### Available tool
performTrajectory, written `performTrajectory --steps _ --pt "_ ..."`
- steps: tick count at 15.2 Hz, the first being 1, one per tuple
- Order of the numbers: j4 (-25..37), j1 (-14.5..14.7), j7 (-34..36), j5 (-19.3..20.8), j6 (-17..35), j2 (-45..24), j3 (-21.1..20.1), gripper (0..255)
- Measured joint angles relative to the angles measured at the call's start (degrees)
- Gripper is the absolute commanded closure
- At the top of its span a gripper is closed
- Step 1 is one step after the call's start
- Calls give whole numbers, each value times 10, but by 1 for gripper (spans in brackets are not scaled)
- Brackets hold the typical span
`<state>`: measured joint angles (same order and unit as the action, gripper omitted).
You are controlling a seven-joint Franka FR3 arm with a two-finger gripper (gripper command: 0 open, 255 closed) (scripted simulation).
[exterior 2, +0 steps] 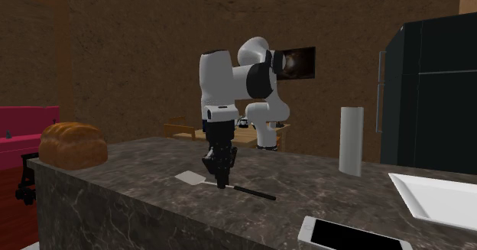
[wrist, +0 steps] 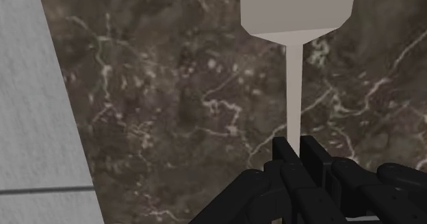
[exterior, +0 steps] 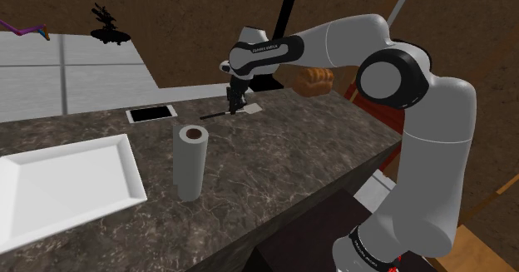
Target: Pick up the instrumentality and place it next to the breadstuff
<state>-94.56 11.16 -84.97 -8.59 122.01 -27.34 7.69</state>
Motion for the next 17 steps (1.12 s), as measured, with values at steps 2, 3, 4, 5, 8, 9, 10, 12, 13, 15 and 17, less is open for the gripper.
performTrajectory --steps 2,3,4,5,8,9,10,12,13,15,17 --pt "0 0 0 0 0 0 0 255" --pt "0 0 0 0 0 0 0 255" --pt "3 0 1 0 -4 1 0 255" --pt "5 0 1 1 -8 4 0 255" --pt "13 1 4 3 -25 13 1 255" --pt "16 1 4 4 -31 15 2 255" --pt "21 1 5 5 -37 17 2 255" --pt "29 0 6 6 -51 23 3 255" --pt "31 1 7 7 -56 25 3 255" --pt "39 0 7 8 -68 30 4 255" --pt "49 1 10 9 -83 35 4 255"
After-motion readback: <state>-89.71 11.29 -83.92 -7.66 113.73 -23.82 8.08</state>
